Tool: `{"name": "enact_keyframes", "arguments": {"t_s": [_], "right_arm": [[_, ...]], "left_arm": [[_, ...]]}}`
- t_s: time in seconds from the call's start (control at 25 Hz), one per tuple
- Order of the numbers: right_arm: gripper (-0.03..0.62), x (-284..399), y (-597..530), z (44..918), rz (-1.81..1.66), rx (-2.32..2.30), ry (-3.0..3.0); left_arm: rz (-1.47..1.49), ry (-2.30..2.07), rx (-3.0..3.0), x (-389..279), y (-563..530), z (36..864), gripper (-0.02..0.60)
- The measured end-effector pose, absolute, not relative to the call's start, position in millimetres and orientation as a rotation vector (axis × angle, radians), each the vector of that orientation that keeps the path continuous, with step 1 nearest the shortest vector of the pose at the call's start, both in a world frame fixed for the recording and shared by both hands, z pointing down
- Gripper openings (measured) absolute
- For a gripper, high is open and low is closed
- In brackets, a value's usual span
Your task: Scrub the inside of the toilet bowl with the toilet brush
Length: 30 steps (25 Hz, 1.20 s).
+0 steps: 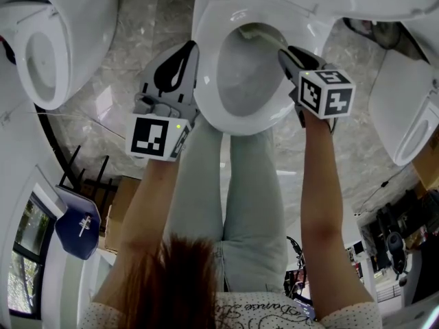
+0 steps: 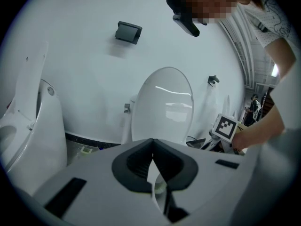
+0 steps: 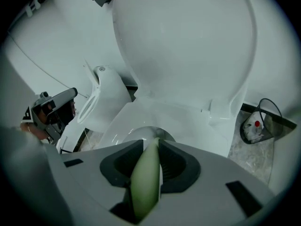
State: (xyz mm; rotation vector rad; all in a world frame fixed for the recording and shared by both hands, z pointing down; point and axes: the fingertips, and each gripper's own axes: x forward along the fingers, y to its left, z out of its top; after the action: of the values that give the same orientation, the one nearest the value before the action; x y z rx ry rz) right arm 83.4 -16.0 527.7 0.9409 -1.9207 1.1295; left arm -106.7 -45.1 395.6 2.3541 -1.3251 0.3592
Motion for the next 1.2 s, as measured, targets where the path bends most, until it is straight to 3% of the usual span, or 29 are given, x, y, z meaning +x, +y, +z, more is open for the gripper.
{"name": "enact_keyframes", "arguments": {"t_s": [1.2], "right_arm": [[0.115,63.1,76.0,513.9,1.53,0.787,-1.916]], "left_arm": [[0.364,-1.252,2.384,-82.6,-43.4,393.6,0.003]]}}
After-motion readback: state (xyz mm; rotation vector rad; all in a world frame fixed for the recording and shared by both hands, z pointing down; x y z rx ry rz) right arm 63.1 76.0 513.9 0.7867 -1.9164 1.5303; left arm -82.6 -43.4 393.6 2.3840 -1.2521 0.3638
